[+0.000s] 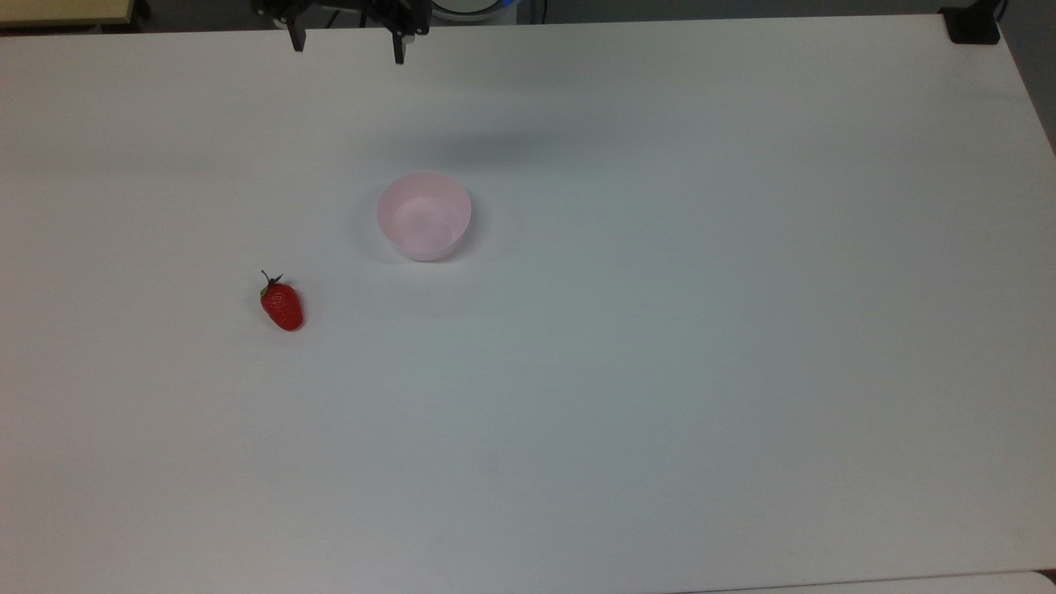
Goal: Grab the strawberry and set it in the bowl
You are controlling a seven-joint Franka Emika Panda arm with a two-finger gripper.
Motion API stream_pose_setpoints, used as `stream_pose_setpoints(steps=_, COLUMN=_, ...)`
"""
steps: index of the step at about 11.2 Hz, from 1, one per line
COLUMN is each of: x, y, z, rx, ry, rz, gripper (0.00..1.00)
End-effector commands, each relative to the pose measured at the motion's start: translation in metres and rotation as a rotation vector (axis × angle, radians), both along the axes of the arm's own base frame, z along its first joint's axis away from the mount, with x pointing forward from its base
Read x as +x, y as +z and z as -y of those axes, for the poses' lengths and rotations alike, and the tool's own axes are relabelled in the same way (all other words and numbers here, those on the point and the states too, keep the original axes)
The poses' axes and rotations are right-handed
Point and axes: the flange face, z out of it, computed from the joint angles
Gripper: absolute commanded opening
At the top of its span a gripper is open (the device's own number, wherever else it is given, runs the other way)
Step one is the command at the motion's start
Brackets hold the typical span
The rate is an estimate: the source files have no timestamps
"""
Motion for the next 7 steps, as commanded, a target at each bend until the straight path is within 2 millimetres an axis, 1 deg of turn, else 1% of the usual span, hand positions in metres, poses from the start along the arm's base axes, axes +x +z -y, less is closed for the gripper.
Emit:
stream_pose_setpoints(steps=1, x=0.015, y=-0.017, z=0.003, rx=0.008, ry=0.03, rz=0.02, gripper=1.0)
stream_pose_setpoints(steps=2, x=0.019, y=-0.023, z=0.003, rx=0.009, ry=0.027, rz=0.017, gripper=1.0)
stream_pose_setpoints(steps=4, x=0.038, y=-0.039, z=0.021, rx=0.009, ry=0.001, rz=0.083, gripper=1.0)
stream_pose_setpoints(steps=5, x=0.048, y=-0.056, z=0.03, rx=0.006, ry=-0.007, rz=0.086, gripper=1.0)
stream_pose_setpoints(steps=6, x=0.058, y=-0.077, z=0.042, rx=-0.003, ry=-0.005, rz=0.073, gripper=1.0)
stream_pose_setpoints(steps=7, x=0.074, y=-0.086, z=0.05, rx=-0.005, ry=0.024, rz=0.081, gripper=1.0)
